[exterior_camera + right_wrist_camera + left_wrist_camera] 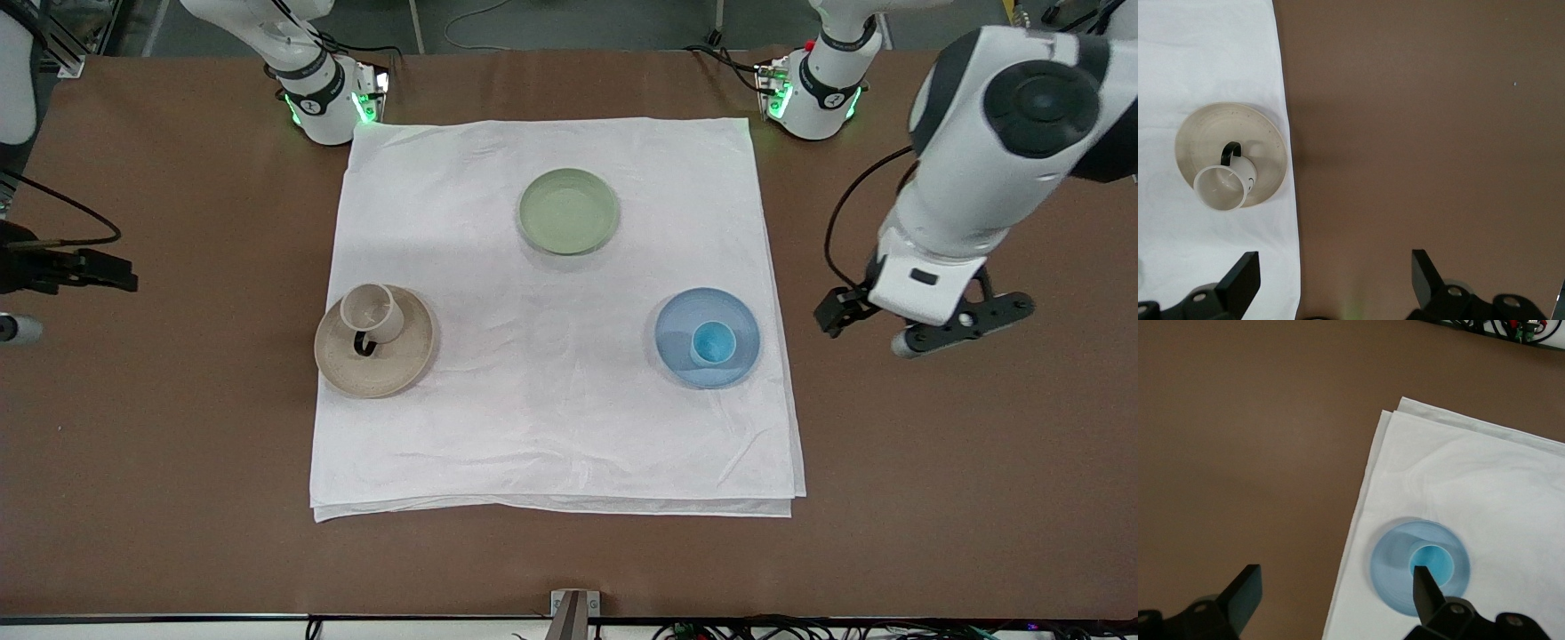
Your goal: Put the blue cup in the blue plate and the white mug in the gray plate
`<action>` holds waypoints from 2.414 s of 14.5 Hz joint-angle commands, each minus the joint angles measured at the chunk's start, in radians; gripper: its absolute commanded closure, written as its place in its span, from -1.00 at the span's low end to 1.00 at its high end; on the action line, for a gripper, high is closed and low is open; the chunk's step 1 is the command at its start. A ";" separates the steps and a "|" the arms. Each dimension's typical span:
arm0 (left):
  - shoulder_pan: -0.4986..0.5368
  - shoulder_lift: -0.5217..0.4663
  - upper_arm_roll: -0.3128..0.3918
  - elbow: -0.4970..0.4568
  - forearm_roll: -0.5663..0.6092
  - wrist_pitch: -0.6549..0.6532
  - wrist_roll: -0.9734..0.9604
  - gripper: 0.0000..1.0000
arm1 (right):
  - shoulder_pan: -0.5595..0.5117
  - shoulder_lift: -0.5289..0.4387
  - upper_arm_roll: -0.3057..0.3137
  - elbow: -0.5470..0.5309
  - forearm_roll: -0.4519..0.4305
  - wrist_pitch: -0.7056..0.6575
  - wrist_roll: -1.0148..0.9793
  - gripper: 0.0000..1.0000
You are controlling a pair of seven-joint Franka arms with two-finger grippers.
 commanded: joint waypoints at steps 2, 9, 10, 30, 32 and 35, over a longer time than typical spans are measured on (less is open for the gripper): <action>0.085 -0.072 -0.004 0.030 -0.030 -0.081 0.223 -1.00 | -0.025 0.017 0.015 0.024 0.053 -0.042 -0.004 -1.00; -0.075 -0.242 0.344 -0.051 -0.211 -0.216 0.501 -1.00 | -0.023 -0.228 0.016 -0.299 0.049 0.093 -0.013 -1.00; -0.078 -0.247 0.342 -0.055 -0.210 -0.219 0.492 -1.00 | -0.023 -0.274 0.015 -0.353 0.048 0.118 -0.013 -1.00; -0.053 -0.278 0.291 -0.095 -0.196 -0.228 0.502 -1.00 | -0.030 -0.439 0.015 -0.454 0.058 0.156 0.009 -1.00; -0.053 -0.276 0.291 -0.093 -0.195 -0.228 0.501 -1.00 | -0.034 -0.436 0.015 -0.433 0.059 0.130 0.009 -1.00; -0.055 -0.276 0.289 -0.076 -0.195 -0.228 0.498 -1.00 | -0.039 -0.427 0.016 -0.405 0.058 0.116 0.009 -1.00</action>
